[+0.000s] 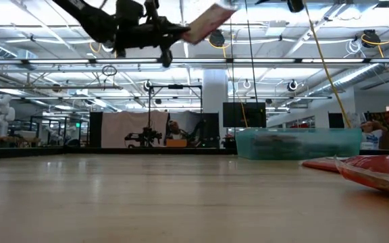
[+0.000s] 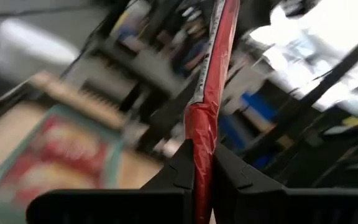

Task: Sort popcorn bags into baskets
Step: Put the red popcorn bag into the light blue bin

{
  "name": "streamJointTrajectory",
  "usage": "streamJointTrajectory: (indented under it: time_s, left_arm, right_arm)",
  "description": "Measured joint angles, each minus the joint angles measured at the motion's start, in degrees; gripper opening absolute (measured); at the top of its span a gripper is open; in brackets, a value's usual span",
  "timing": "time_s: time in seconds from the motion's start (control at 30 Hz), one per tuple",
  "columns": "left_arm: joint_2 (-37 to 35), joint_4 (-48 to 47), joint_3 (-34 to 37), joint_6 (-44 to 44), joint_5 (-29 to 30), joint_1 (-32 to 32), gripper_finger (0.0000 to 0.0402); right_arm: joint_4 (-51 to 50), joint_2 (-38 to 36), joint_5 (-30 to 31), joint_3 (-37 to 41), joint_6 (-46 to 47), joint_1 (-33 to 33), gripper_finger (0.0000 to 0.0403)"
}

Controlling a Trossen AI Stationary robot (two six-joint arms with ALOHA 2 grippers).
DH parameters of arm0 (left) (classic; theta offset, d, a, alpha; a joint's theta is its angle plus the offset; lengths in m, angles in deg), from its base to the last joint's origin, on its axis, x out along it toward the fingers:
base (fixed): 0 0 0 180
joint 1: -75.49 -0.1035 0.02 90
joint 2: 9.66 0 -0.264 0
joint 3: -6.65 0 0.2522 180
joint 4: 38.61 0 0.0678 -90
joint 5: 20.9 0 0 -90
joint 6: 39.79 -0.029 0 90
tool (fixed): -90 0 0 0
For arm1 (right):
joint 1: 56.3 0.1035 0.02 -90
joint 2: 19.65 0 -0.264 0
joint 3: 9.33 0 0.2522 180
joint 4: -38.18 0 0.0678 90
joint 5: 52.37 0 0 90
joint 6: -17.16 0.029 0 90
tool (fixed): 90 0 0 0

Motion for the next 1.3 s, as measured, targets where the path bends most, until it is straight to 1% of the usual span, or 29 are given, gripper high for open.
streamJointTrajectory:
  time_s: [0.1, 0.17, 0.23, 0.33, 0.4, 0.5, 0.63, 0.77, 0.93, 1.03, 1.13, 1.23, 1.3]
  left_arm:
    - [-3.1, -18.16, 0.0, -12.05, 2.45, 0.62, 0.0022]
    - [-4.25, -29.17, -0.02, -18.84, 5.58, 1.62, 0.0023]
    - [-4.81, -39.15, -0.02, -24.24, 9.0, 2.87, 0.0023]
    - [-4.85, -50.09, -0.02, -29.67, 15.41, 5.32, 0.0024]
    - [-4.83, -54.53, 0.0, -31.71, 19.83, 7.16, 0.0024]
    - [-4.83, -57.84, 0.0, -33.08, 24.23, 10.11, 0.0024]
    - [-4.83, -59.25, 0.0, -32.7, 26.09, 13.03, 0.0025]
    - [-4.82, -59.39, 0.0, -31.51, 28.98, 14.67, 0.0025]
    - [-4.8, -59.36, 0.0, -31.38, 29.34, 15.81, 0.0026]
    - [-4.8, -59.34, 0.0, -31.45, 29.34, 16.25, 0.0026]
    - [-4.8, -59.36, 0.0, -31.57, 29.34, 16.33, 0.0026]
    - [-4.79, -58.91, 0.0, -31.62, 29.41, 16.3, 0.0026]
    - [-4.78, -58.24, 0.0, -31.79, 29.45, 16.28, 0.0026]
  right_arm:
    - [-5.16, 0.21, -0.38, 0.0, -2.03, 0.33, 0.0148]
    - [-7.25, 1.12, -0.95, 0.0, -4.59, 0.34, 0.0148]
    - [-8.22, 2.7, -2.79, 0.0, -7.23, 0.34, 0.0148]
    - [-7.21, 6.15, -5.98, 0.02, -11.22, 0.29, 0.0148]
    - [-4.9, 8.82, -9.01, 0.02, -14.61, 0.7, 0.0148]
    - [-1.74, 13.52, -12.44, 0.02, -21.14, 1.78, 0.0148]
    - [-1.26, 19.35, -15.32, 0.02, -31.7, 3.2, 0.0148]
    - [-4.65, 24.57, -15.42, 0.02, -41.04, 4.71, 0.0148]
    - [-4.91, 28.96, -14.92, 1.21, -50.7, 6.23, 0.0148]
    - [-4.23, 31.01, -13.56, 1.49, -53.49, 6.88, 0.0148]
    - [-4.08, 32.36, -14.62, 1.49, -54.94, 6.99, 0.0145]
    - [-4.08, 33.4, -15.39, 1.49, -55.28, 7.26, 0.013]
    - [-3.91, 34.0, -15.5, 1.49, -55.16, 7.63, 0.011]
